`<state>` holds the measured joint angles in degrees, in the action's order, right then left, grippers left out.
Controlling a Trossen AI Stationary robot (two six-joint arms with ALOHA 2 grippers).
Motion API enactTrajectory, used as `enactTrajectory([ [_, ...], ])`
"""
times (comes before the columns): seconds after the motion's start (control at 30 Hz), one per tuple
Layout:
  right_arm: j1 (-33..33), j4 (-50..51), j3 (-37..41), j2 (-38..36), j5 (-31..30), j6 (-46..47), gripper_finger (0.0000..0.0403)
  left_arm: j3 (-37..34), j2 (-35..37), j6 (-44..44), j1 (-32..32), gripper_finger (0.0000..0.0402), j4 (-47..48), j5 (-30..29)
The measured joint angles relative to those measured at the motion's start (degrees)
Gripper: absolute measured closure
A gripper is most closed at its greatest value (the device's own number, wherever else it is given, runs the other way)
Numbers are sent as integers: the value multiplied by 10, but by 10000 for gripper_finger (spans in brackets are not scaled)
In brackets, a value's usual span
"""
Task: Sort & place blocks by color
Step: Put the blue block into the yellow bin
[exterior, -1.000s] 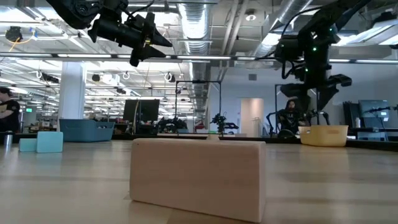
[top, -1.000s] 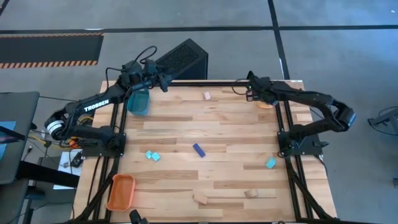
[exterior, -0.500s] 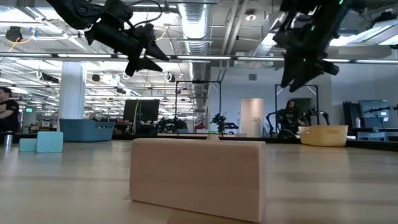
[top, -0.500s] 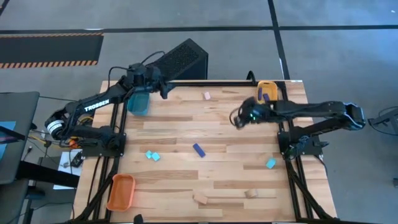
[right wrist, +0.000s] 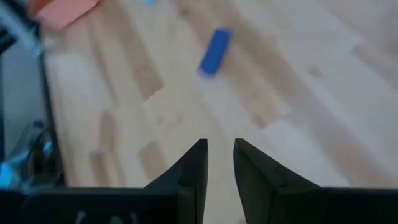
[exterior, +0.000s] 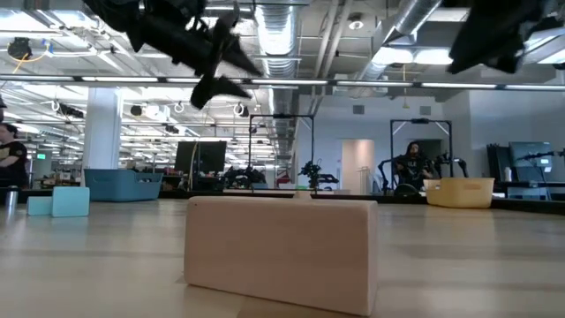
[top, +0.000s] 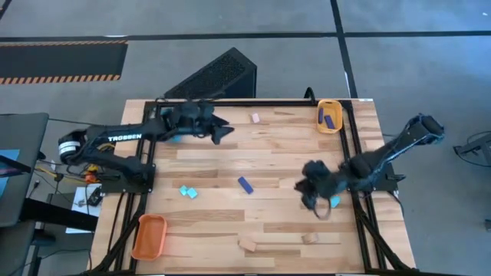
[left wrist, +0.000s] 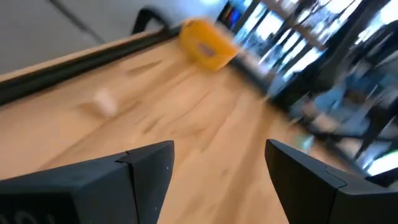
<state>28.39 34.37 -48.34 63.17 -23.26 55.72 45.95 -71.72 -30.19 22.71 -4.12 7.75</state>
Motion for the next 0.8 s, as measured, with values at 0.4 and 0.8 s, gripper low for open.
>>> enactTrajectory([
  [0.4,235,-51,0,61,-248,88,318,0,0,-92,-276,162,-104,-247],
  [0.8,185,-115,0,86,-228,38,340,0,0,-197,-412,162,10,-447],
])
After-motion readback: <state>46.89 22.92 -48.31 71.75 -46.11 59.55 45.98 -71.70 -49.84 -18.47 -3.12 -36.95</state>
